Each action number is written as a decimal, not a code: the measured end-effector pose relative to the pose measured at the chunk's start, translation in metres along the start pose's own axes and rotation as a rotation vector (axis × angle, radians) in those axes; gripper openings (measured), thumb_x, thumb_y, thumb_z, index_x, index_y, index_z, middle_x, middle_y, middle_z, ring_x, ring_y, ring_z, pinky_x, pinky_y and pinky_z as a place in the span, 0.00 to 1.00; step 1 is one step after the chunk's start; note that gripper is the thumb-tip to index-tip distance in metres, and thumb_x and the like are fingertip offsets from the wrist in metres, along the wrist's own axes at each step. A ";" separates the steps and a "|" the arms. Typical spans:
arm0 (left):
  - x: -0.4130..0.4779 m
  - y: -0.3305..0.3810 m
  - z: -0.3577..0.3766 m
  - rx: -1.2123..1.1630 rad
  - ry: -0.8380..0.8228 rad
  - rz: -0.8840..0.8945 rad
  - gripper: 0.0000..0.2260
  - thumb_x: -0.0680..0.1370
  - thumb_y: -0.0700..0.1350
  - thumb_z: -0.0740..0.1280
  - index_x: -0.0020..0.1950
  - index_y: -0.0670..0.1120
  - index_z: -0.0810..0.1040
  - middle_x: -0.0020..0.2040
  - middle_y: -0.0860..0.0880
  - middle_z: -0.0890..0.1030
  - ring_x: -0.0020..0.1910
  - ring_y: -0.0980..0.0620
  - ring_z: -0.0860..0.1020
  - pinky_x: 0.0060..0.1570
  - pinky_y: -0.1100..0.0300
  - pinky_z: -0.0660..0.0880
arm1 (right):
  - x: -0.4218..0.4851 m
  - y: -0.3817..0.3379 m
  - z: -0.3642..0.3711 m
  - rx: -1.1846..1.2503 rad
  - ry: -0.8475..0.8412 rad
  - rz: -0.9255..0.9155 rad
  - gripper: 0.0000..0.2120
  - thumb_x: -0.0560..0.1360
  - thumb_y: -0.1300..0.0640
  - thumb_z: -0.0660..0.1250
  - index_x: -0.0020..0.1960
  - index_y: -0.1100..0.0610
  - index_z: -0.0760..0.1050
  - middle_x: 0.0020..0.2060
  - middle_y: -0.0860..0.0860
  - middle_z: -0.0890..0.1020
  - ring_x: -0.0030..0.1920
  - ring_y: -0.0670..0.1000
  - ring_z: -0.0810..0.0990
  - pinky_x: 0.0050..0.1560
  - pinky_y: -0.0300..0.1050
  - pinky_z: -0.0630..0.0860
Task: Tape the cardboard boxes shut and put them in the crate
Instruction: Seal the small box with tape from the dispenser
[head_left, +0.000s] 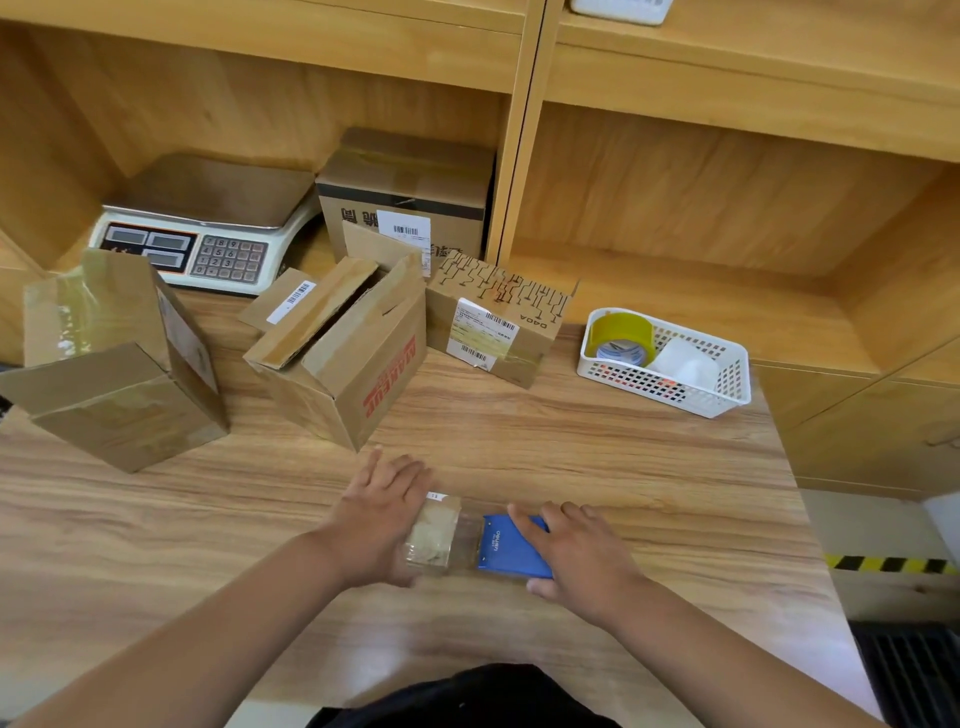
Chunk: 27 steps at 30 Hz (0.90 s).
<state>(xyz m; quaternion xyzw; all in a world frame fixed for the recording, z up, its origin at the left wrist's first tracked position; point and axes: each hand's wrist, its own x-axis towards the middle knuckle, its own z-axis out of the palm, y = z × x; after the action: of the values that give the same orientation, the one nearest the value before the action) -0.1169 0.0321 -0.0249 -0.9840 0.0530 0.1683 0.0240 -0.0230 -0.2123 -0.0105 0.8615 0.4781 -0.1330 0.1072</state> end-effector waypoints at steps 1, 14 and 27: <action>0.003 0.008 -0.002 -0.005 -0.028 0.027 0.55 0.58 0.71 0.69 0.75 0.39 0.58 0.72 0.42 0.64 0.74 0.43 0.59 0.73 0.38 0.49 | 0.002 0.001 0.007 -0.009 0.037 -0.016 0.42 0.64 0.37 0.73 0.73 0.51 0.66 0.51 0.52 0.78 0.48 0.54 0.79 0.52 0.48 0.74; 0.019 0.026 -0.020 -0.308 0.213 0.014 0.43 0.58 0.66 0.74 0.68 0.48 0.70 0.60 0.54 0.73 0.60 0.52 0.69 0.58 0.61 0.68 | -0.016 0.027 -0.001 0.007 0.326 0.014 0.48 0.51 0.33 0.77 0.66 0.50 0.70 0.40 0.46 0.77 0.36 0.48 0.77 0.39 0.41 0.77; 0.004 0.003 -0.018 -0.769 0.144 -0.132 0.47 0.61 0.52 0.80 0.74 0.53 0.59 0.67 0.51 0.68 0.66 0.55 0.67 0.59 0.72 0.59 | -0.021 0.026 -0.046 -0.077 0.447 -0.035 0.47 0.57 0.32 0.73 0.70 0.50 0.66 0.43 0.44 0.76 0.38 0.46 0.76 0.41 0.40 0.76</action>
<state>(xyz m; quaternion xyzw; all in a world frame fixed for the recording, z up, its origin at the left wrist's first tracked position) -0.1079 0.0274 -0.0089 -0.9317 -0.0760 0.1045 -0.3394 -0.0055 -0.2279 0.0408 0.8563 0.5097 0.0779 0.0289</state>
